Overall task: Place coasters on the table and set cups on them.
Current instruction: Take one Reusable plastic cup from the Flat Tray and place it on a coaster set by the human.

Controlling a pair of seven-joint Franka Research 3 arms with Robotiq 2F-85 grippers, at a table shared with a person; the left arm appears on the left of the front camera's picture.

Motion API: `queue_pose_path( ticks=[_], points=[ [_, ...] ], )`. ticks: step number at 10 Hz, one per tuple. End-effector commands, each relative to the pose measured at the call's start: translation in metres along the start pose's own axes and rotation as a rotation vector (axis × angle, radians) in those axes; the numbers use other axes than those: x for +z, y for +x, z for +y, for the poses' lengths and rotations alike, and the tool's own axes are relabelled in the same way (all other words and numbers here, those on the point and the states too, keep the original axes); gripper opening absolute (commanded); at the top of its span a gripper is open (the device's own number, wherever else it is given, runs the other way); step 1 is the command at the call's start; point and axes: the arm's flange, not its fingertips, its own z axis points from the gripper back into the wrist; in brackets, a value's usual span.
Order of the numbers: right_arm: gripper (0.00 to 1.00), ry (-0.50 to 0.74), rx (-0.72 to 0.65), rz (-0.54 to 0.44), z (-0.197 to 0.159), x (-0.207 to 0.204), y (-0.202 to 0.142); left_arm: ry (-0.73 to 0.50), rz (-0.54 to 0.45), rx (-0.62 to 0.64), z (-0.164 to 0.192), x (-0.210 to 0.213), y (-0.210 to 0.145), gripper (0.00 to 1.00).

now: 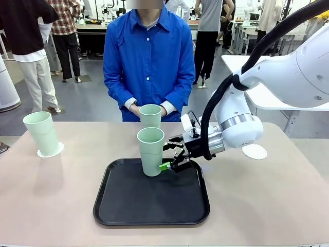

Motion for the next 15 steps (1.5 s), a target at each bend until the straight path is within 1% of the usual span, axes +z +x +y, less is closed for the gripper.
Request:
queue_pose_path(
  ticks=[1,9,13,14,15],
  points=[
    [1.00,-0.041,0.029,-0.016,-0.004,-0.011,0.001,0.010,-0.009,0.004,-0.001,-0.001,-0.002,1.00],
    [1.00,-0.029,0.029,-0.037,-0.015,-0.027,0.007,0.010,-0.009,0.004,-0.001,-0.001,-0.002,1.00],
    [1.00,0.003,0.033,-0.087,-0.015,-0.032,0.012,0.010,-0.009,0.004,-0.001,-0.001,-0.002,1.00],
    [0.93,0.032,0.041,-0.107,-0.014,-0.032,0.011,0.010,-0.009,0.004,-0.001,-0.001,-0.002,1.00],
    [0.45,0.042,0.045,-0.107,-0.015,-0.032,0.011,0.010,-0.009,0.004,-0.001,-0.001,-0.002,1.00]
  ],
)
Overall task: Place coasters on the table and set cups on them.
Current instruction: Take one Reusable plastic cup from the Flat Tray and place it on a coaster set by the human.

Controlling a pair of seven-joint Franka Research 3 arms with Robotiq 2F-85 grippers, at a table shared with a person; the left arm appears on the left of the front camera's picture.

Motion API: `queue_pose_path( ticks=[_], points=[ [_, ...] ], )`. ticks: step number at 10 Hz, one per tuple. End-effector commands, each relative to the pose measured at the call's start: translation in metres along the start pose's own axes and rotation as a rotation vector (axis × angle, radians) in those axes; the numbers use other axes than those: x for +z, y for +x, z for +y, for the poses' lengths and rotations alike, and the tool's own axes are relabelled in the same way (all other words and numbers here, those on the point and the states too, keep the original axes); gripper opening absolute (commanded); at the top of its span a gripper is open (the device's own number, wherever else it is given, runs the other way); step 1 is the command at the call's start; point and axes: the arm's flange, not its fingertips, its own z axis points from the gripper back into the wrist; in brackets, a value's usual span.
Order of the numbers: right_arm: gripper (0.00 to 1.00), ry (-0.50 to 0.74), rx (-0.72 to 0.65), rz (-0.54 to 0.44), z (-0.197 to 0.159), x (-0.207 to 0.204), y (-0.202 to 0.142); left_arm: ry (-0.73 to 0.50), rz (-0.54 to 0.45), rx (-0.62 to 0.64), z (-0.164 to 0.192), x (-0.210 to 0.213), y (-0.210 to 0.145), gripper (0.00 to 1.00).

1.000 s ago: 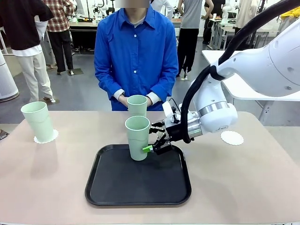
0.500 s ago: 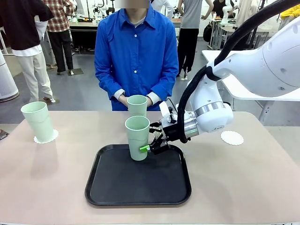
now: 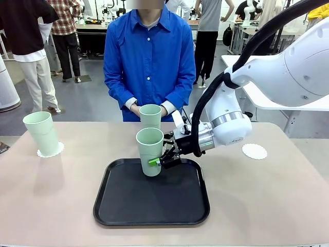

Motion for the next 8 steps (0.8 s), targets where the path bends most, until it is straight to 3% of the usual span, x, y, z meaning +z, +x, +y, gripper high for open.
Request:
queue_pose_path(
  ticks=[1,2,4,8],
  points=[
    [0.37,-0.005,0.012,-0.038,-0.003,-0.003,-0.006,0.010,-0.009,0.004,-0.001,-0.001,-0.002,1.00],
    [0.00,-0.010,0.008,-0.037,-0.003,-0.003,-0.006,0.010,-0.009,0.004,-0.001,-0.001,-0.002,1.00],
    [0.00,-0.005,-0.080,-0.043,0.014,0.001,0.017,0.010,-0.009,0.004,-0.001,-0.001,-0.002,1.00],
    [0.00,-0.074,-0.114,-0.074,0.042,0.057,0.130,0.010,-0.009,0.004,-0.001,-0.001,-0.002,1.00]
  ],
)
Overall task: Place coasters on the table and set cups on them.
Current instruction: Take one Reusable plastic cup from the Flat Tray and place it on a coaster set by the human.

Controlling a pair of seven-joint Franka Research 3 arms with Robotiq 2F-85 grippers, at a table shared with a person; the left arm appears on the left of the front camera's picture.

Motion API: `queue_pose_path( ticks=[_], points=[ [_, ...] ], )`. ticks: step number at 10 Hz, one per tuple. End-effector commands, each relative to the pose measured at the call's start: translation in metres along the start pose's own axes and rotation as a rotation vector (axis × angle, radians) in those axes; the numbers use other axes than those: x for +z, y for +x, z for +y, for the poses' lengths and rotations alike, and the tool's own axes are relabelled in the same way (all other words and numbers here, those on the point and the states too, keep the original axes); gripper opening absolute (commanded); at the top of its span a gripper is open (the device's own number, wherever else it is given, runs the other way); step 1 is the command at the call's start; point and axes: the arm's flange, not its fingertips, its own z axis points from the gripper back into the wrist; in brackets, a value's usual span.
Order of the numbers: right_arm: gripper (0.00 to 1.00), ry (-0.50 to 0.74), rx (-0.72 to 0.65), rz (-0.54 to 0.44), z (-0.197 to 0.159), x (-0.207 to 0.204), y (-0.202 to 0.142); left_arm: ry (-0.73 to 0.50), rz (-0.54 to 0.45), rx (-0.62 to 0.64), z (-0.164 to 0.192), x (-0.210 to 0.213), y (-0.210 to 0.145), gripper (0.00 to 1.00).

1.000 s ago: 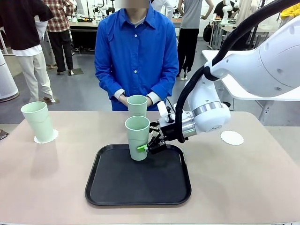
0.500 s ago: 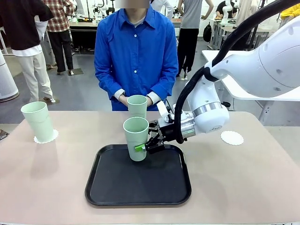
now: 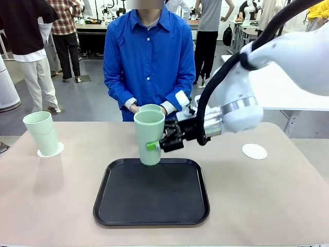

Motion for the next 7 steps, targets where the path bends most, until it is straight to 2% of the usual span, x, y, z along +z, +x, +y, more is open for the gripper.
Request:
queue_pose_path(
  ticks=[1,3,7],
  points=[
    [0.00,-0.100,0.007,-0.004,0.016,0.026,0.046,0.010,-0.009,0.004,-0.001,-0.001,-0.002,1.00],
    [0.00,-0.137,0.047,-0.005,0.021,0.035,0.070,0.010,-0.009,0.004,-0.001,-0.001,-0.002,1.00],
    [0.00,-0.104,0.052,-0.010,0.017,0.042,0.078,0.010,-0.009,0.004,-0.001,-0.001,-0.002,1.00]
  ],
)
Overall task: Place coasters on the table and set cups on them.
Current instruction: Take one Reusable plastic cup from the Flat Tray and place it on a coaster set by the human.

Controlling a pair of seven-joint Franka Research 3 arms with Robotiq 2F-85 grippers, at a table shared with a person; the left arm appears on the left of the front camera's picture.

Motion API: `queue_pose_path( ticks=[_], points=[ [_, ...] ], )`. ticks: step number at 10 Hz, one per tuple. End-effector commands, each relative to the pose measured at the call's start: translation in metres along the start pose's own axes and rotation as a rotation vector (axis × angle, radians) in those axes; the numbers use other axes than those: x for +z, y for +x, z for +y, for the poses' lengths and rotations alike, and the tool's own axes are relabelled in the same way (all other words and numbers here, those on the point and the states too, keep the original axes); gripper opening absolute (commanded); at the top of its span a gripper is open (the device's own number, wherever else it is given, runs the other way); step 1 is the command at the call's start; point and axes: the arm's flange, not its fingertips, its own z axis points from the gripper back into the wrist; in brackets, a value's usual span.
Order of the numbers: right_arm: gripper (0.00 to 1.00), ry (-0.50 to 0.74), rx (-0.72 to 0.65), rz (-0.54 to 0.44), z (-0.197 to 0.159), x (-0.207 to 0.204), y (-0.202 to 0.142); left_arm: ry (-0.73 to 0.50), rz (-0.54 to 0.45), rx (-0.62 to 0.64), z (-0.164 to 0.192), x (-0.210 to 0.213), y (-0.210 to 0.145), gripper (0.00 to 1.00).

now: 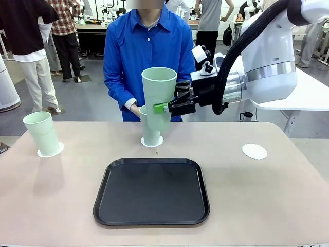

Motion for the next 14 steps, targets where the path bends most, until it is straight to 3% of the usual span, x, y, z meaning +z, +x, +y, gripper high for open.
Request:
queue_pose_path(
  ticks=[1,5,8,12,13,14],
  points=[
    [0.85,-0.004,0.006,-0.001,0.000,0.001,0.003,0.010,-0.008,0.004,-0.001,-0.001,-0.002,1.00],
    [0.85,-0.358,-0.068,0.062,-0.057,0.165,-0.035,0.010,-0.008,0.004,-0.001,-0.001,-0.002,1.00],
    [0.85,-0.532,-0.170,0.010,-0.063,0.270,-0.065,0.010,-0.008,0.004,-0.001,-0.001,-0.002,1.00],
    [0.85,-0.533,-0.221,-0.080,-0.053,0.319,-0.093,0.010,-0.008,0.004,-0.001,-0.001,-0.002,1.00],
    [0.85,-0.493,-0.227,-0.075,-0.048,0.317,-0.094,0.010,-0.008,0.004,-0.001,-0.001,-0.002,1.00],
    [0.85,-0.552,-0.204,-0.045,-0.056,0.322,-0.094,0.010,-0.008,0.004,-0.001,-0.001,-0.002,1.00]
  ],
)
